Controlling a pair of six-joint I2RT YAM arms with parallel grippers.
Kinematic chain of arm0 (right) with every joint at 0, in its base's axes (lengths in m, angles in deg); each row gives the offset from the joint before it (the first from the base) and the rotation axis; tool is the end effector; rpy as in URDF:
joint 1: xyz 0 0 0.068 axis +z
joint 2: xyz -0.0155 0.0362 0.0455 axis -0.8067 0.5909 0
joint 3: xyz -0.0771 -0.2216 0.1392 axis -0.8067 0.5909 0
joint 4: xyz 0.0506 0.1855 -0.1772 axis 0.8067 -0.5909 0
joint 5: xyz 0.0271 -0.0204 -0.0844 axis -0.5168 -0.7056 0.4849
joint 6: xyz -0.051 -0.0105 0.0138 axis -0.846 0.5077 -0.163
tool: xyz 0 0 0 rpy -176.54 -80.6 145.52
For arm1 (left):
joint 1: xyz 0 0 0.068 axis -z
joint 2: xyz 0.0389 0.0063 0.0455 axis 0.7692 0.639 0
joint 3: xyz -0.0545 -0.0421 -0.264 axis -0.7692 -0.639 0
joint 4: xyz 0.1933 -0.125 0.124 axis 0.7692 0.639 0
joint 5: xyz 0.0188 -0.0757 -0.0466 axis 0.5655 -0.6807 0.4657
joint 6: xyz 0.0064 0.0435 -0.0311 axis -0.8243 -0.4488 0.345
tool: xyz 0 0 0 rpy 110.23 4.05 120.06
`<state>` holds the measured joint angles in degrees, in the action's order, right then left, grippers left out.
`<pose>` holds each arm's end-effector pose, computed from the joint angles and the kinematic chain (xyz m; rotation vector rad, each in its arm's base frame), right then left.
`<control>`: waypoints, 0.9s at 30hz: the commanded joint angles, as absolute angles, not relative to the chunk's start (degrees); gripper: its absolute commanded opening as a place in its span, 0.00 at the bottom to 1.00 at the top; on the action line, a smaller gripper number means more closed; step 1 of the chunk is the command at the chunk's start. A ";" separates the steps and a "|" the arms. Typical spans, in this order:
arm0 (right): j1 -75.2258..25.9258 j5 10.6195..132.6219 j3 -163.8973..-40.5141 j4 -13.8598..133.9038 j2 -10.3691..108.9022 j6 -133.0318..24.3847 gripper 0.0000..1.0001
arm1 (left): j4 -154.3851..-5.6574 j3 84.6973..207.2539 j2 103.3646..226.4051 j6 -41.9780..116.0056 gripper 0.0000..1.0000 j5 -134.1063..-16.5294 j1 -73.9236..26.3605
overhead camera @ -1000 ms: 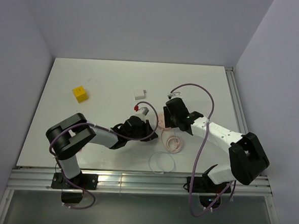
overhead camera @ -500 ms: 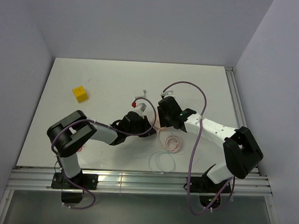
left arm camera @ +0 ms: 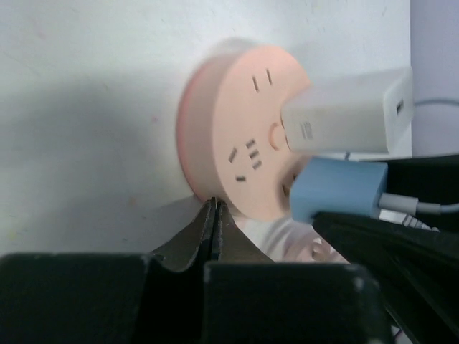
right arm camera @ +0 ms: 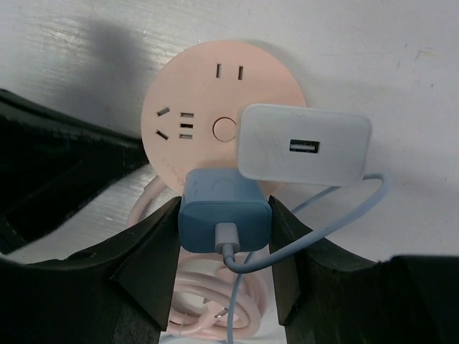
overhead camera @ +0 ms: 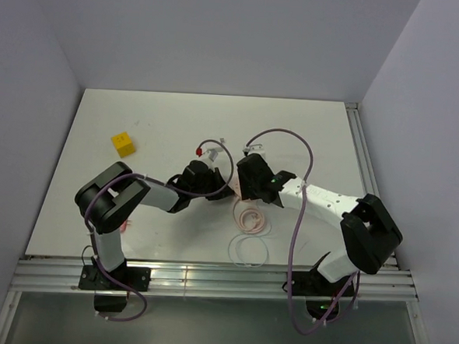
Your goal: Insert the plug
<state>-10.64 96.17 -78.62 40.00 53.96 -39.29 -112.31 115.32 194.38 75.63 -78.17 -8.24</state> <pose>0.2266 0.1981 0.2029 -0.3392 2.4414 0.1168 0.2528 -0.2371 0.1237 -0.0320 2.2914 -1.1256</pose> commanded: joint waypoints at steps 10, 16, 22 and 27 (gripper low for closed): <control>-8.25 99.20 -80.80 33.29 59.76 -33.38 0.00 | -115.44 115.73 195.91 74.83 0.00 -80.68 -10.47; -4.91 101.85 -79.14 32.13 62.93 -24.86 0.00 | -116.94 114.85 196.27 75.44 0.00 -81.73 -10.29; -3.33 100.71 -72.47 37.13 64.42 -16.76 0.00 | -116.15 115.38 196.00 74.57 0.00 -82.08 -10.29; -2.54 100.97 -74.64 35.14 73.11 -14.65 0.00 | -117.47 114.85 196.62 75.00 0.00 -82.70 -10.12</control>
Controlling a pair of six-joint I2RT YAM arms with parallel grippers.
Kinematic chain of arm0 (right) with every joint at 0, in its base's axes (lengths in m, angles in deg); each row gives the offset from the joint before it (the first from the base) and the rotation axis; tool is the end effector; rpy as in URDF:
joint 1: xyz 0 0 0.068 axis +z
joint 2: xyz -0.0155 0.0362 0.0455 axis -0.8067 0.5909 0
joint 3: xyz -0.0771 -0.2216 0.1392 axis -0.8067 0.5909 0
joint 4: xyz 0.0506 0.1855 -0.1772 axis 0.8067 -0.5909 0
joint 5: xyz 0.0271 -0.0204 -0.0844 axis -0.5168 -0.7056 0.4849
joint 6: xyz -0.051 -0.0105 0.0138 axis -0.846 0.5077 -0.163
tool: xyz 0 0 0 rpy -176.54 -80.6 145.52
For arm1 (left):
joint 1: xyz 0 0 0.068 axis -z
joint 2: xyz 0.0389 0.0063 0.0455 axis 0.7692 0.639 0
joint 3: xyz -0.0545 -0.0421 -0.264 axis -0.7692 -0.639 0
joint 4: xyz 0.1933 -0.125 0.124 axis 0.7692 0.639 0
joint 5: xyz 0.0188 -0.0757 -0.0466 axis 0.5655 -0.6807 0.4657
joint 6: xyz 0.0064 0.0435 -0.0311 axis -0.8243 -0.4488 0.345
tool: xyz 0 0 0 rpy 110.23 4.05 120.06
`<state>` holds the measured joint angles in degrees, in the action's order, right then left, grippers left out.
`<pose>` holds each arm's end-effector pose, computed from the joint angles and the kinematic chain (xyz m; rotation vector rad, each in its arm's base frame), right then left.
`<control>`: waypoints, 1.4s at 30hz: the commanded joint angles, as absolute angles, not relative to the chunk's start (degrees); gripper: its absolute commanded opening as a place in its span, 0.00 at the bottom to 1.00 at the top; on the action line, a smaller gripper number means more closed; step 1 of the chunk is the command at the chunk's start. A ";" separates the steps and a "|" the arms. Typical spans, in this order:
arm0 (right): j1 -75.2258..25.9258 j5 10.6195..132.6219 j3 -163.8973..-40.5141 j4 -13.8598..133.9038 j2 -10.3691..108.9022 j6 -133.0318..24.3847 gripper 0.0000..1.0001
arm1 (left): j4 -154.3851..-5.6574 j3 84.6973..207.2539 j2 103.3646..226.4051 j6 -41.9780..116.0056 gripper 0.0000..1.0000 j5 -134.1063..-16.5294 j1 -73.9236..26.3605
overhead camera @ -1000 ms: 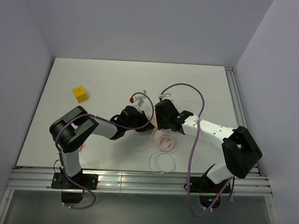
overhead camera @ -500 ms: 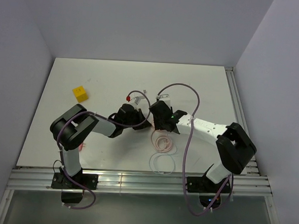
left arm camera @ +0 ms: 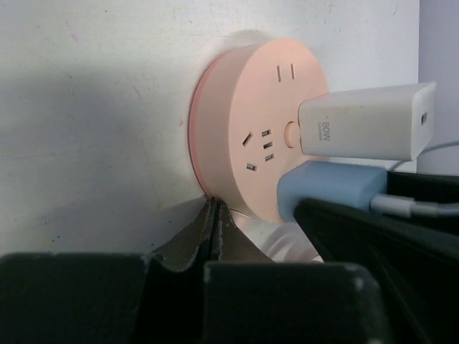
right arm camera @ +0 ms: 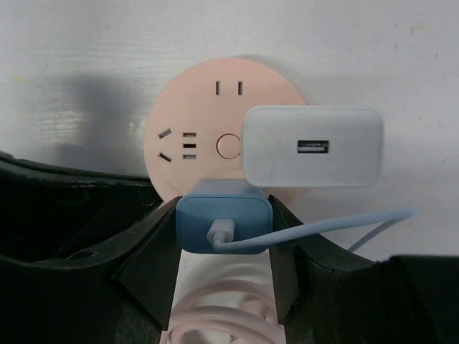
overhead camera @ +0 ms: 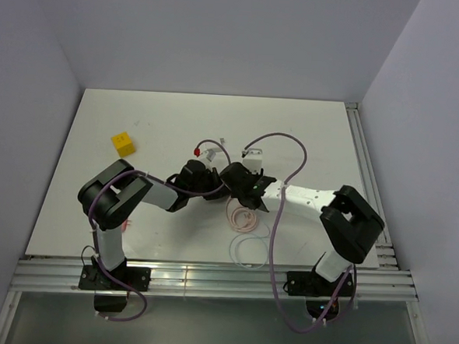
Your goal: Insert the plug
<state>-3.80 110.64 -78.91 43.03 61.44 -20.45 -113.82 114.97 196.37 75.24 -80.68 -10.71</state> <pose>0.2162 0.2286 0.1730 -0.0049 2.3861 0.0075 0.2616 -0.2271 0.1135 -0.0467 2.3068 -1.1332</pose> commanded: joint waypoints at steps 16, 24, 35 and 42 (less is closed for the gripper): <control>0.89 104.47 -72.18 37.51 72.61 -10.25 0.00 | -119.22 115.20 197.85 76.84 0.00 -83.84 -9.32; -1.39 105.19 -73.42 36.54 52.67 -15.70 0.93 | -124.67 115.03 199.60 82.56 0.00 -84.37 -5.02; -1.74 102.99 -76.40 27.32 27.88 -19.21 1.00 | -120.82 111.60 189.10 82.40 0.13 -72.89 -2.64; -7.19 98.34 -78.07 24.14 21.27 -22.37 0.98 | -102.10 119.49 179.22 72.38 0.54 -64.52 -6.15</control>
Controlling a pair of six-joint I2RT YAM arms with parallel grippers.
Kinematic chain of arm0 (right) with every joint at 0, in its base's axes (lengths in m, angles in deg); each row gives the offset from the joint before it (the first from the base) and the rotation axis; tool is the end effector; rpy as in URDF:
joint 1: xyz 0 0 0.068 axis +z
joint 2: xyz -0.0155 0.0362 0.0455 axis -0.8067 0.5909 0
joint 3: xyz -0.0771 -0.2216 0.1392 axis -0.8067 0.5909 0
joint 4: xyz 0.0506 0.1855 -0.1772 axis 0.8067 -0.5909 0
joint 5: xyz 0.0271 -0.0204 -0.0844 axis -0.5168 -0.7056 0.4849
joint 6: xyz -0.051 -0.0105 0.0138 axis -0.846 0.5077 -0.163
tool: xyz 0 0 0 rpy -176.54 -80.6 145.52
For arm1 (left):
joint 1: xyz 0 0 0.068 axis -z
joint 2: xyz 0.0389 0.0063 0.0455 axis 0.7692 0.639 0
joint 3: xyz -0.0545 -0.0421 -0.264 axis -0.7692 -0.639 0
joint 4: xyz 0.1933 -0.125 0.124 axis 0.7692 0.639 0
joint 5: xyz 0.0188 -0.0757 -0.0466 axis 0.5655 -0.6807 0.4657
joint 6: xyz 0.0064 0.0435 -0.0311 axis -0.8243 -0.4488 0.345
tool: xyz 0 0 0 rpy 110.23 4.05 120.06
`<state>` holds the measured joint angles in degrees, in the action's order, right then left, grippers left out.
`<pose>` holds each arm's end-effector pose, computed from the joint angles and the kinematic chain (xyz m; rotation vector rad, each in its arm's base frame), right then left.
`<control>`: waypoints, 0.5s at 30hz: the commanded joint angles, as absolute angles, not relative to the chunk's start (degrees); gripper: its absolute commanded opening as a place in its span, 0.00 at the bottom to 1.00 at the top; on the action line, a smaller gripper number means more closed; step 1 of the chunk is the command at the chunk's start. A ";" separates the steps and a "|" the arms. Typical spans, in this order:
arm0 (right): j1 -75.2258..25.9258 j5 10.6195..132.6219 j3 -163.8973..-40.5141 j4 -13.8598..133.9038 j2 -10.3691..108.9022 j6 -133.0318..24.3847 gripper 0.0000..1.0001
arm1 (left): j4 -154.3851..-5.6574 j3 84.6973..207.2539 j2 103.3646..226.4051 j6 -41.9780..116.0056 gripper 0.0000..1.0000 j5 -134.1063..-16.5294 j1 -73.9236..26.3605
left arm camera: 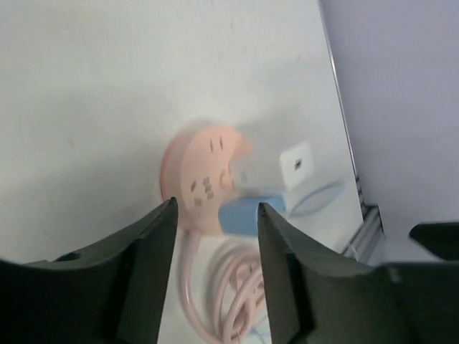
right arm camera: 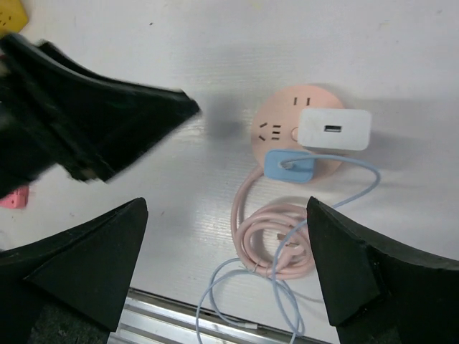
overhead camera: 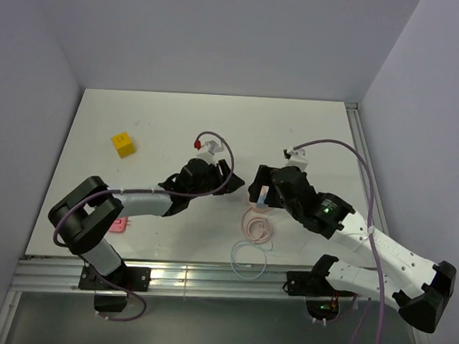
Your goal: Insert the plug
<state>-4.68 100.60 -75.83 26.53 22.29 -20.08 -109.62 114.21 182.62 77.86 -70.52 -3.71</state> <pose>0.1394 0.1411 0.2992 0.0437 2.2337 0.4567 0.2272 -0.2431 0.1792 -0.0649 2.1353 -1.1573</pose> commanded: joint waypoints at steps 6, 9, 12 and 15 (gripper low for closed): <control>-15.09 93.77 -77.64 25.99 22.15 -25.71 0.98 | -87.70 135.36 185.60 64.57 0.78 -64.67 -14.59; -16.68 92.19 -77.64 26.95 22.94 -27.21 0.97 | -78.73 146.70 192.99 58.87 0.87 -63.90 -17.93; -18.27 90.43 -76.85 27.92 22.51 -28.35 0.97 | -68.91 159.26 201.34 52.79 0.99 -59.07 -18.64; -19.85 88.76 -75.35 29.15 21.80 -29.14 0.97 | -62.82 168.10 208.47 51.89 1.00 -60.29 -19.96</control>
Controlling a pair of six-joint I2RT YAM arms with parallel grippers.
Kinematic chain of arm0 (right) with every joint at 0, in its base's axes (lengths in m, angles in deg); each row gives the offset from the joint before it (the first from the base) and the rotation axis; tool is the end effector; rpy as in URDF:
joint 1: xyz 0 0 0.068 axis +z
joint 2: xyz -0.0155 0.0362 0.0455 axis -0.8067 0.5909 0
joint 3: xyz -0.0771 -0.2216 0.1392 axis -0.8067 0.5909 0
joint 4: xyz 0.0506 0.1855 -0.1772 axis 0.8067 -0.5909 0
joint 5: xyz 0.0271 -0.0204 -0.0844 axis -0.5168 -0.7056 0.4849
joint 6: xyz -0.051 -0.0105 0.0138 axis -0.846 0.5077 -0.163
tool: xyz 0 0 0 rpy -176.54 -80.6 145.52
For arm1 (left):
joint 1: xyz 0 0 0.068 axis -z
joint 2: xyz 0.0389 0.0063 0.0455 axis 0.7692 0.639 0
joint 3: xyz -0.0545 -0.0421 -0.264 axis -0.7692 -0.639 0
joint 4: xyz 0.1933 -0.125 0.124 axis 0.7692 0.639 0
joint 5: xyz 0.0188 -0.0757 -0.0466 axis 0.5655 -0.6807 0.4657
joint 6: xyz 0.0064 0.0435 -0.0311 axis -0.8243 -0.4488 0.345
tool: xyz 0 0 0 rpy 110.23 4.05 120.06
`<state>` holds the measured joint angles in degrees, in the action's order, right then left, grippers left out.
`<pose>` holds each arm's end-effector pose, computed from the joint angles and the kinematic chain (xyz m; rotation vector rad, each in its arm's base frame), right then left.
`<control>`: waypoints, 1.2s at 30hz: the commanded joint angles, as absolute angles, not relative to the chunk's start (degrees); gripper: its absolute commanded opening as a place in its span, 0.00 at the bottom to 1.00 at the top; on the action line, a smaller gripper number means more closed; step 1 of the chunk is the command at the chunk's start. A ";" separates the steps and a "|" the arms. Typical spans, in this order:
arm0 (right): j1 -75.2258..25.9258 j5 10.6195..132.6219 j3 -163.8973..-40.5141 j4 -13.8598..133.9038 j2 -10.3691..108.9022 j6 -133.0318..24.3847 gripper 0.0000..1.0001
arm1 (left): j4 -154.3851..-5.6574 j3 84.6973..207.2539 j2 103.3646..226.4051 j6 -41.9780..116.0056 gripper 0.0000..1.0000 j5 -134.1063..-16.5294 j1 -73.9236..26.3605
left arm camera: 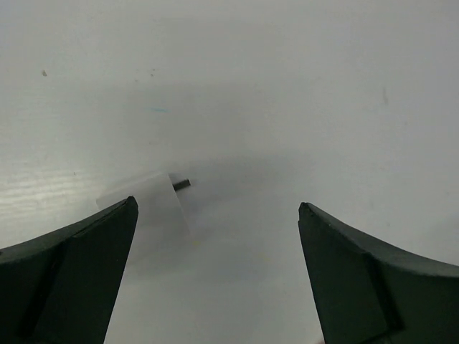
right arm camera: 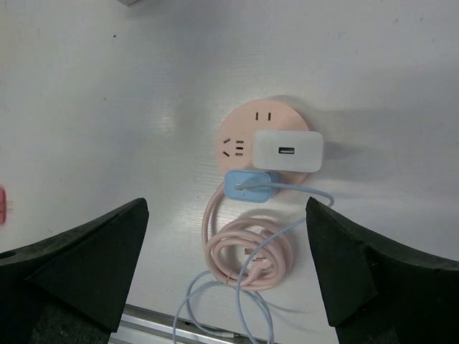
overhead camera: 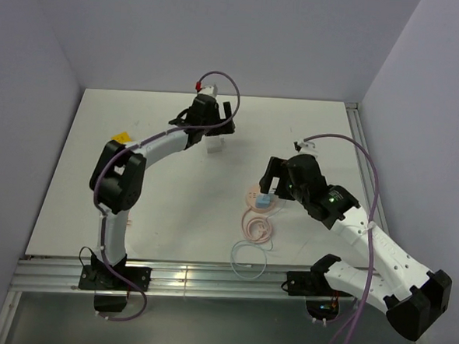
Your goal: Insert the plug
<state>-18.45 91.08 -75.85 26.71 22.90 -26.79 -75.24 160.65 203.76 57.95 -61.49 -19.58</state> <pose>0.1685 0.1105 0.2966 0.0918 2.2726 0.4213 0.4044 -0.2361 0.2397 -0.0941 2.1421 -0.5583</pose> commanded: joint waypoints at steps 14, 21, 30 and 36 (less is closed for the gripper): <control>-23.37 84.63 -72.89 31.17 20.39 -30.29 0.97 | -62.72 169.25 215.07 55.14 0.89 -57.83 -20.57; -23.37 84.80 -72.71 30.74 19.34 -30.11 0.97 | -63.50 171.62 217.36 55.14 0.77 -58.18 -21.10; -23.37 82.78 -72.98 30.12 20.39 -29.23 0.97 | -66.13 169.27 215.35 55.76 0.07 -65.37 -23.47; -23.28 80.67 -75.00 29.33 21.53 -29.23 0.97 | -74.65 155.91 201.56 56.37 0.00 -71.44 -23.74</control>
